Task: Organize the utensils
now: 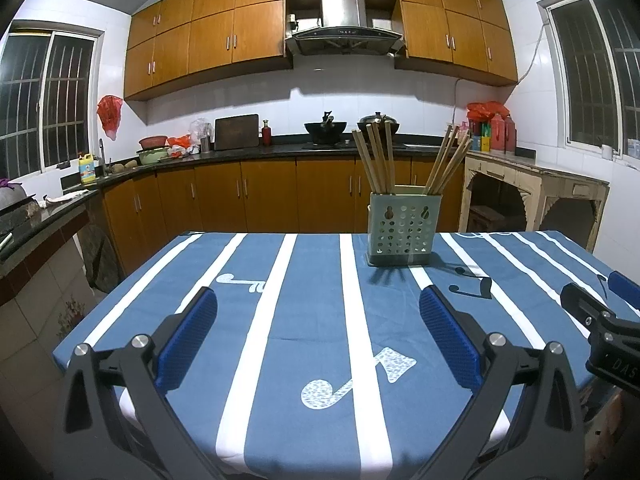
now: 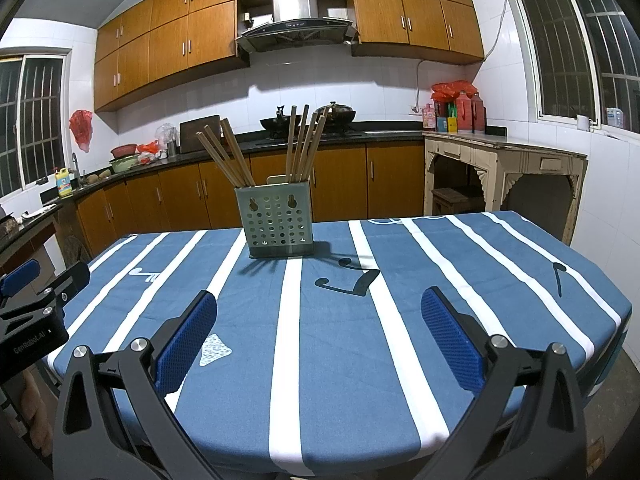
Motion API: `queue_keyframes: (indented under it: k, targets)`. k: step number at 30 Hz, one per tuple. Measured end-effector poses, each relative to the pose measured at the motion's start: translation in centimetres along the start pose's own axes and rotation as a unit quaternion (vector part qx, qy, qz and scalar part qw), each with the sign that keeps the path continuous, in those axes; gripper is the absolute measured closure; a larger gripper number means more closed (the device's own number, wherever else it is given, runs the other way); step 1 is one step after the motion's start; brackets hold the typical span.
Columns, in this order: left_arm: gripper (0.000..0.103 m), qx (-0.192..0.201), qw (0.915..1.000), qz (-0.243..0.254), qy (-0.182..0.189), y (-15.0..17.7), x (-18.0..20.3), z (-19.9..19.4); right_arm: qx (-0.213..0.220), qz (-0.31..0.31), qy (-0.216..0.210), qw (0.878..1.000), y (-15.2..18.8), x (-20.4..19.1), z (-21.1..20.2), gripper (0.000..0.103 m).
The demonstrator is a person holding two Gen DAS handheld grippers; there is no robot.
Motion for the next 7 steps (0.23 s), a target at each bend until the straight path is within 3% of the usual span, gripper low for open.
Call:
queue_keyframes:
  k: [7]
  targets:
    - [0.004, -0.004, 1.0, -0.002, 0.004, -0.19, -0.31, 0.1, 0.0, 0.0, 0.0, 1.0, -0.03, 0.05, 0.0, 0.002]
Point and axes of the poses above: each gripper's, at about its wrist camera, not at the fingertips, and z roughly the way its jaws point, x to its right, y to its underside, the point moved 4 cm from there along z, roughly the way its jaws point, and after that the axes turned 5 degrees about -z, right-handed, at the moved point
